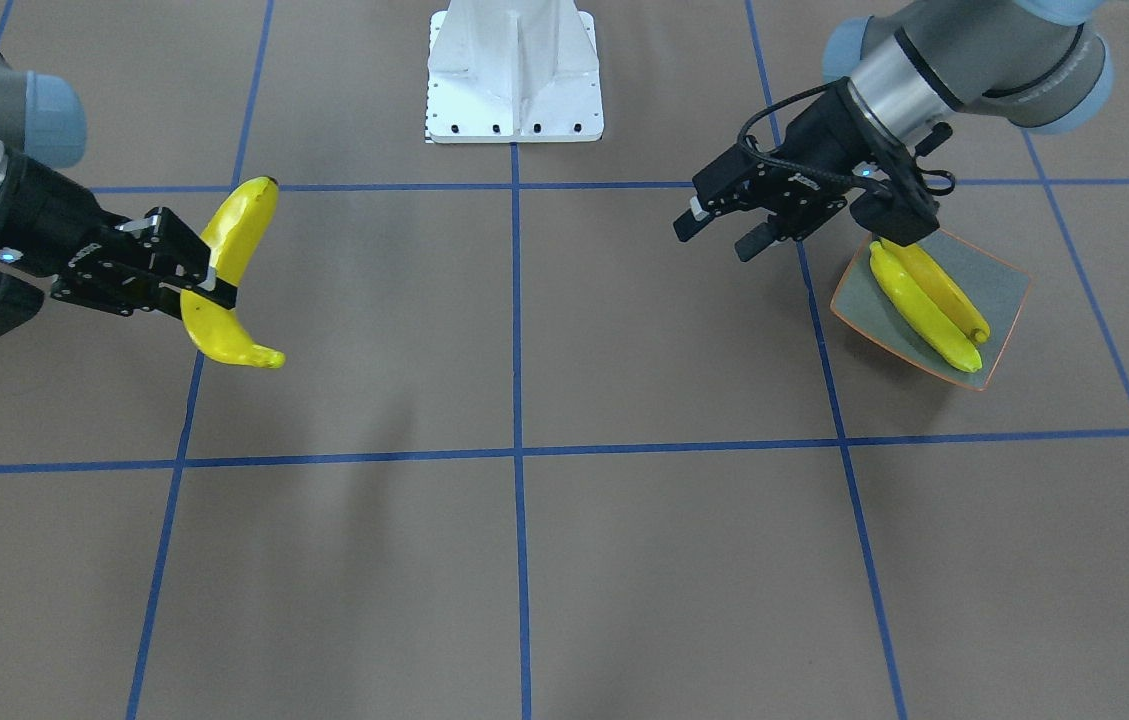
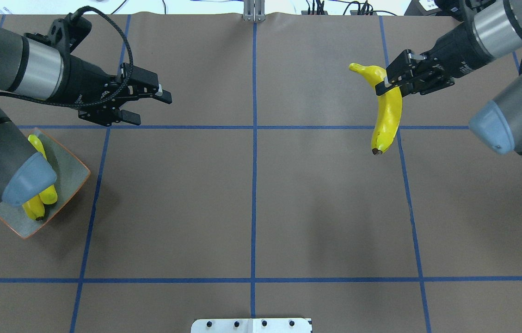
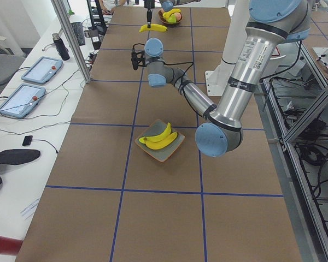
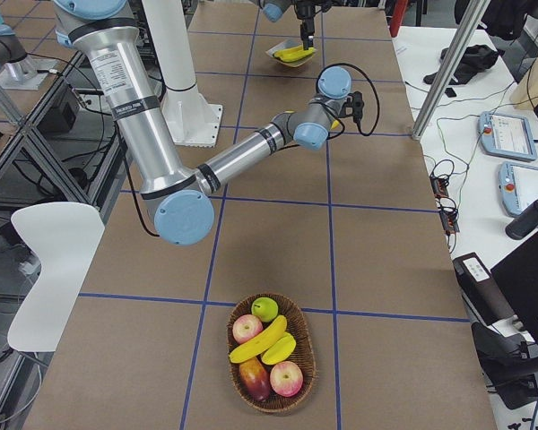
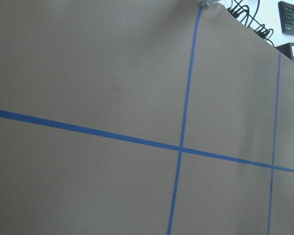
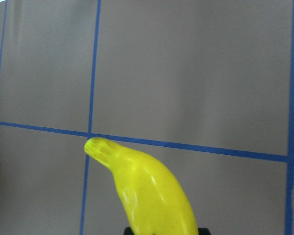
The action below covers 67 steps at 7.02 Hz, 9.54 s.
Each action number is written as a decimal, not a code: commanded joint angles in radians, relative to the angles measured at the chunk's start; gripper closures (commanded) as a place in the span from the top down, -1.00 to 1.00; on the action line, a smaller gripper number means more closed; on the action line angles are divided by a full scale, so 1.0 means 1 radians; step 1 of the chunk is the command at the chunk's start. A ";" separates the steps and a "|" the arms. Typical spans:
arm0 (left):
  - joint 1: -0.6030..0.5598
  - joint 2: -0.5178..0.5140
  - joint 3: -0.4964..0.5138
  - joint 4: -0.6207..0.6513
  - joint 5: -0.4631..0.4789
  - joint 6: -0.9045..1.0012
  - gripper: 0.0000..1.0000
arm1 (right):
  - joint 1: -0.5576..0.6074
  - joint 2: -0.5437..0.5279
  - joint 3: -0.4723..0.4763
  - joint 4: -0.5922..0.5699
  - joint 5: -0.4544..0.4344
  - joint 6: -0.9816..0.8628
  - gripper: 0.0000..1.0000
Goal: Transfer all bananas from basket to plate
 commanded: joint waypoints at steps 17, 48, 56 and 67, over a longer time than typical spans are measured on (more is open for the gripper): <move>0.277 -0.226 0.063 -0.219 0.103 -0.071 0.99 | -0.298 0.089 0.103 0.297 -0.265 0.268 -1.00; 0.177 0.284 -0.133 -0.108 0.150 -0.087 -1.00 | -0.151 -0.216 0.132 0.522 -0.279 0.333 1.00; 0.030 0.366 -0.001 0.226 0.105 -0.071 -1.00 | -0.032 -0.414 0.117 0.510 -0.342 0.222 1.00; 0.021 0.366 0.079 0.281 0.128 0.050 -0.59 | 0.016 -0.439 0.062 0.510 -0.342 0.110 1.00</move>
